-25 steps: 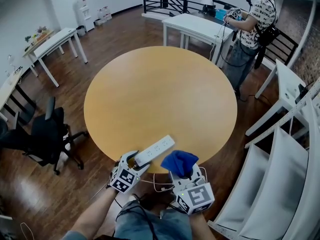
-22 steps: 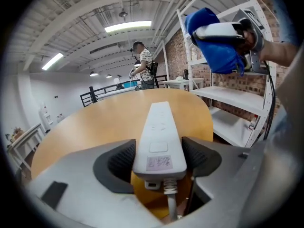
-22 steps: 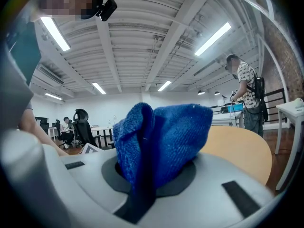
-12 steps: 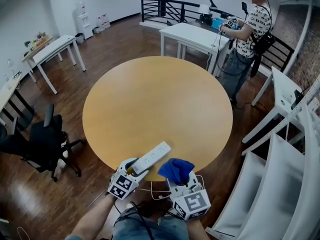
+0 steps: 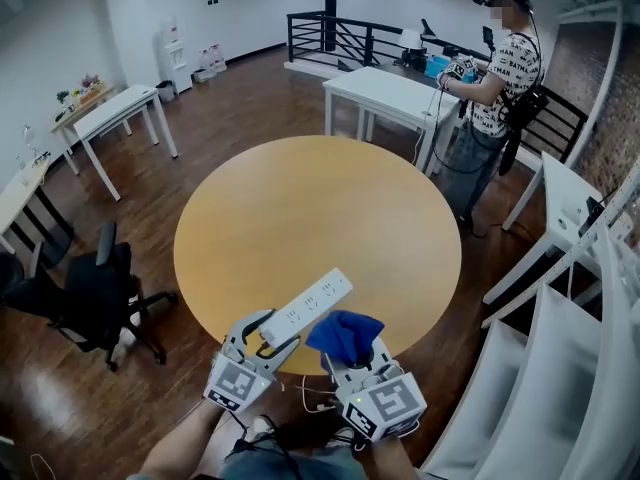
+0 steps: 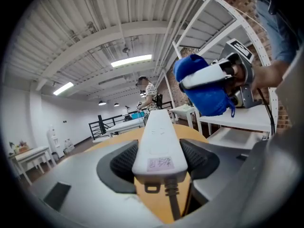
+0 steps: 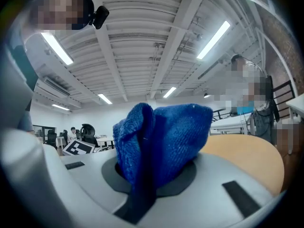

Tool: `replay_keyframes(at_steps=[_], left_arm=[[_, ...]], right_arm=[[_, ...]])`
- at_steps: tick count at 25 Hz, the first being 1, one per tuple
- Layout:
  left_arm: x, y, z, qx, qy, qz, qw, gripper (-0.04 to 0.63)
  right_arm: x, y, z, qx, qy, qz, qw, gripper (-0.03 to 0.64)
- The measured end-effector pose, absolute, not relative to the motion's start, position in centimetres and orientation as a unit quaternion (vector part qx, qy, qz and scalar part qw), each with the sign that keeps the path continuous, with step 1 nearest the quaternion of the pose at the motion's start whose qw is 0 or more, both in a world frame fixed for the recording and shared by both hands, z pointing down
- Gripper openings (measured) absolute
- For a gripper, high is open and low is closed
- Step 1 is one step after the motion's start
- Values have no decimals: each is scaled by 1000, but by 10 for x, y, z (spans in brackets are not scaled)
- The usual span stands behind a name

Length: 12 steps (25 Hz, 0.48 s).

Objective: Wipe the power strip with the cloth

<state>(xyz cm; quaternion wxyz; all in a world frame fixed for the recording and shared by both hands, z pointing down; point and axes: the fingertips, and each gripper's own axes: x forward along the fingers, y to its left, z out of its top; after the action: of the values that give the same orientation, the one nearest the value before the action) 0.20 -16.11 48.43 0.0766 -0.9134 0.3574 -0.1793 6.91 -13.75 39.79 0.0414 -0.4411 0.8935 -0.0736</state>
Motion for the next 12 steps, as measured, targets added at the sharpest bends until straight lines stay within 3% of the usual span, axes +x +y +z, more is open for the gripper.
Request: replay_keyframes(at_steps=[7,12], left_arm=[[16,-151,444,-907,351,-173,154,288],[22,-144,444,-897,339,-199,201,288]], right_arm=[[17,-147,378,-380,922,-32,-61,55],[-21,-151,392,-339,928,-93,-123,52]])
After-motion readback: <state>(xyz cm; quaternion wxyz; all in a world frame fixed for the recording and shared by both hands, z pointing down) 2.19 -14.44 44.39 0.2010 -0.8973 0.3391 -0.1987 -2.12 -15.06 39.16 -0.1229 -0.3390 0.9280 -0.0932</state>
